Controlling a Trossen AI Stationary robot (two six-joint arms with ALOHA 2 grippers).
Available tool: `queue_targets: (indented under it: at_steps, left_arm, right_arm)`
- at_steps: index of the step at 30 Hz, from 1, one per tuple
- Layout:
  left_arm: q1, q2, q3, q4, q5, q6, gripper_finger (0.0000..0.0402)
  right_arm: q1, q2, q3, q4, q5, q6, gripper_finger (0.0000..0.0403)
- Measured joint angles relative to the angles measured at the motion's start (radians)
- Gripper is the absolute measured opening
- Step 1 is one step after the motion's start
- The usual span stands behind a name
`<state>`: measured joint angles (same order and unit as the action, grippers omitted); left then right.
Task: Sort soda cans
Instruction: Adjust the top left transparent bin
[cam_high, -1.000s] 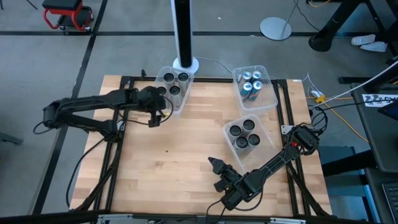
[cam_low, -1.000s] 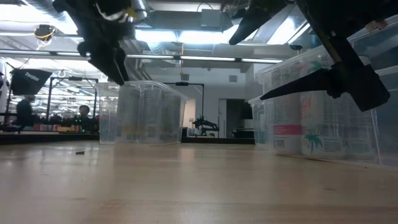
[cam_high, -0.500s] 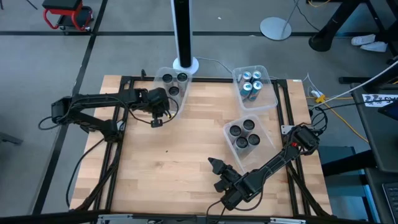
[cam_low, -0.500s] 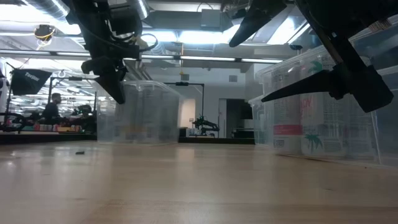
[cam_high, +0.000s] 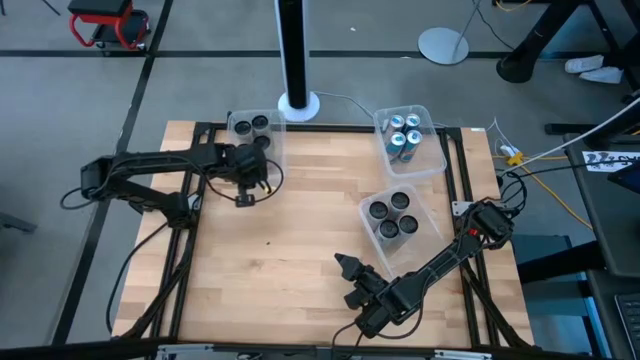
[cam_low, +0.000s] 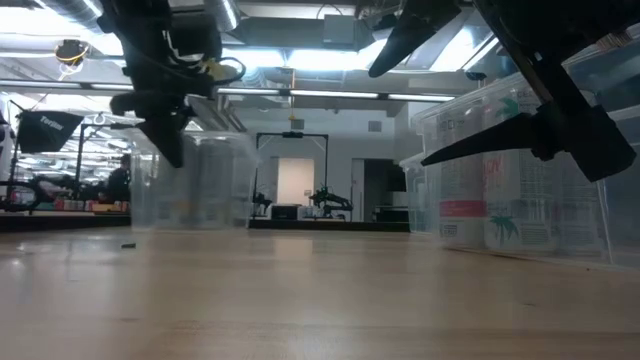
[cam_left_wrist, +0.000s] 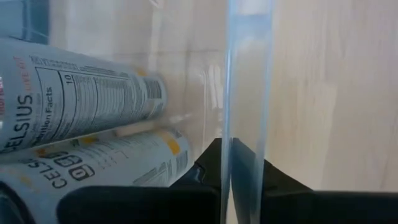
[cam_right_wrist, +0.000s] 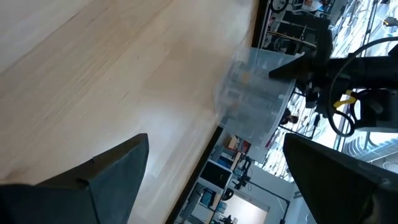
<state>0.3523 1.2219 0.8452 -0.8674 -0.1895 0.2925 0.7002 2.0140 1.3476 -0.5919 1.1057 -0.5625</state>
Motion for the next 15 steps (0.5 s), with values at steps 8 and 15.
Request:
queue_targets:
  at_steps: [8, 15]
  left_arm:
    - [0.000, -0.028, -0.006, -0.138, -0.045, 0.024, 0.0013]
    - [0.000, -0.034, -0.008, -0.089, -0.049, -0.024, 0.0038]
  right_arm:
    - [0.001, 0.000, 0.000, 0.000, -0.024, 0.000, 0.0372]
    - [0.000, 0.000, 0.000, 0.000, -0.025, -0.001, 0.0372]
